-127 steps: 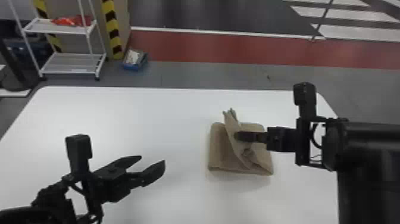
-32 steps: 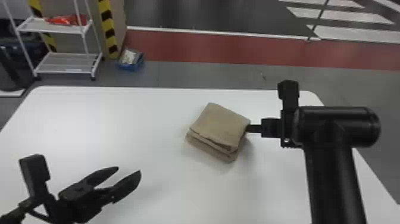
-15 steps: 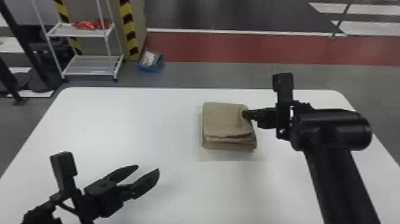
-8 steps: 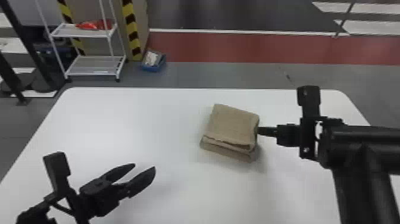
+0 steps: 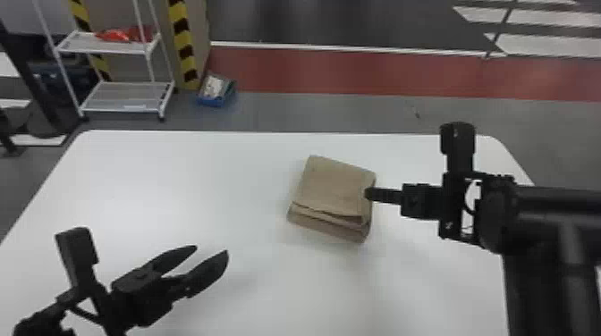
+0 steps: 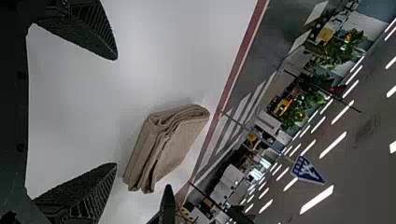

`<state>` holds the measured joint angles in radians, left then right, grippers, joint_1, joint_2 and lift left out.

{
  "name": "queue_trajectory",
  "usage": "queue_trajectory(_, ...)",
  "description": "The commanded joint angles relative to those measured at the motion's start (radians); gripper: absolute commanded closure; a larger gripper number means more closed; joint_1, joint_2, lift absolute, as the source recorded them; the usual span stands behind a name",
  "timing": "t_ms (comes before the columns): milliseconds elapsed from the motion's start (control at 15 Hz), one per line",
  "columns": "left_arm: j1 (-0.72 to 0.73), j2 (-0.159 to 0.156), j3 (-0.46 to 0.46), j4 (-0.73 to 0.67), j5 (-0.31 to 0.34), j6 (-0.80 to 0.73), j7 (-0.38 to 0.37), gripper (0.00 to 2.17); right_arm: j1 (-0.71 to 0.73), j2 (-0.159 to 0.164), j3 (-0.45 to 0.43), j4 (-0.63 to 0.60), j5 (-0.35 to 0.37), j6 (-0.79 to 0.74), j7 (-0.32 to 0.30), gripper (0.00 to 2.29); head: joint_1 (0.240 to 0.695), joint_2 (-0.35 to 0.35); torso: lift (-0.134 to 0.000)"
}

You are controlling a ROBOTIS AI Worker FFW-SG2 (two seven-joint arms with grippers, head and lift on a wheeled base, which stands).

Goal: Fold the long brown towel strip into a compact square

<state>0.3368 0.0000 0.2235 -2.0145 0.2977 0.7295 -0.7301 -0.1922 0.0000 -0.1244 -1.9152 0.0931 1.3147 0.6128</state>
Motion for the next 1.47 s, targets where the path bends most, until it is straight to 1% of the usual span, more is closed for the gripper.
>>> queue_trajectory(0, 0.010, -0.003, 0.008, -0.001, 0.001, 0.000, -0.002, 0.07, -0.033, 0.001, 0.037, 0.073, -0.099, -0.113, -0.019, 2.15, 0.695, -0.045, -0.124)
queue_trajectory(67, 0.013, -0.003, 0.013, -0.001, 0.001, 0.000, 0.000, 0.07, -0.052, 0.001, 0.068, 0.110, -0.098, -0.119, -0.045, 2.15, 0.695, -0.027, -0.124)
queue_trajectory(133, 0.015, -0.003, 0.019, -0.001, 0.001, 0.000, 0.000, 0.07, -0.078, 0.001, 0.104, 0.173, -0.099, -0.134, -0.054, 2.15, 0.695, -0.009, -0.124)
queue_trajectory(200, 0.016, -0.003, 0.022, -0.001, 0.003, 0.000, -0.003, 0.07, -0.092, 0.001, 0.146, 0.225, -0.099, -0.162, -0.073, 2.15, 0.695, 0.019, -0.124)
queue_trajectory(333, 0.016, -0.003, 0.022, -0.001, 0.003, 0.000, -0.003, 0.07, -0.105, 0.001, 0.223, 0.328, -0.101, -0.242, -0.091, 2.15, 0.695, 0.052, -0.124)
queue_trajectory(467, 0.018, -0.003, 0.022, 0.002, 0.005, 0.000, -0.003, 0.07, -0.107, 0.001, 0.262, 0.352, -0.108, -0.269, -0.093, 2.15, 0.695, 0.083, -0.124)
queue_trajectory(533, 0.018, -0.003, 0.025, 0.003, 0.005, -0.003, -0.003, 0.07, -0.102, 0.001, 0.264, 0.351, -0.133, -0.260, -0.088, 2.15, 0.695, 0.107, -0.124)
queue_trajectory(600, 0.016, -0.003, 0.027, 0.005, 0.005, -0.003, -0.003, 0.07, -0.092, 0.001, 0.264, 0.334, -0.144, -0.239, -0.085, 2.15, 0.695, 0.116, -0.124)
queue_trajectory(733, 0.013, -0.003, 0.028, 0.010, 0.005, -0.003, -0.003, 0.07, -0.075, 0.001, 0.261, 0.286, -0.141, -0.134, -0.076, 2.15, 0.695, 0.133, -0.124)
queue_trajectory(933, 0.002, -0.003, 0.028, 0.019, 0.005, -0.003, -0.003, 0.07, -0.015, 0.001, 0.258, 0.191, -0.136, -0.067, -0.047, 2.15, 0.695, 0.146, -0.124)
queue_trajectory(1067, -0.005, -0.003, 0.027, 0.030, 0.005, -0.003, -0.003, 0.07, 0.013, 0.001, 0.252, 0.139, -0.124, -0.067, -0.045, 2.15, 0.695, 0.151, -0.124)
queue_trajectory(1200, -0.013, -0.003, 0.022, 0.039, 0.003, -0.006, -0.002, 0.07, 0.022, 0.001, 0.233, 0.116, -0.138, -0.076, -0.041, 2.15, 0.695, 0.149, -0.124)
queue_trajectory(1267, -0.015, -0.003, 0.019, 0.039, 0.001, -0.009, -0.003, 0.07, 0.037, 0.001, 0.216, 0.088, -0.141, -0.128, -0.041, 2.08, 0.695, 0.148, -0.124)
queue_trajectory(1333, -0.016, -0.003, 0.019, 0.039, 0.001, -0.009, -0.003, 0.07, 0.073, 0.001, 0.195, 0.041, -0.145, -0.226, -0.041, 1.49, 0.695, 0.145, -0.124)
queue_trajectory(1400, -0.018, -0.003, 0.017, 0.039, 0.000, -0.009, -0.003, 0.07, 0.117, 0.001, 0.172, -0.018, -0.148, -0.303, -0.051, 0.46, 0.695, 0.140, -0.124)
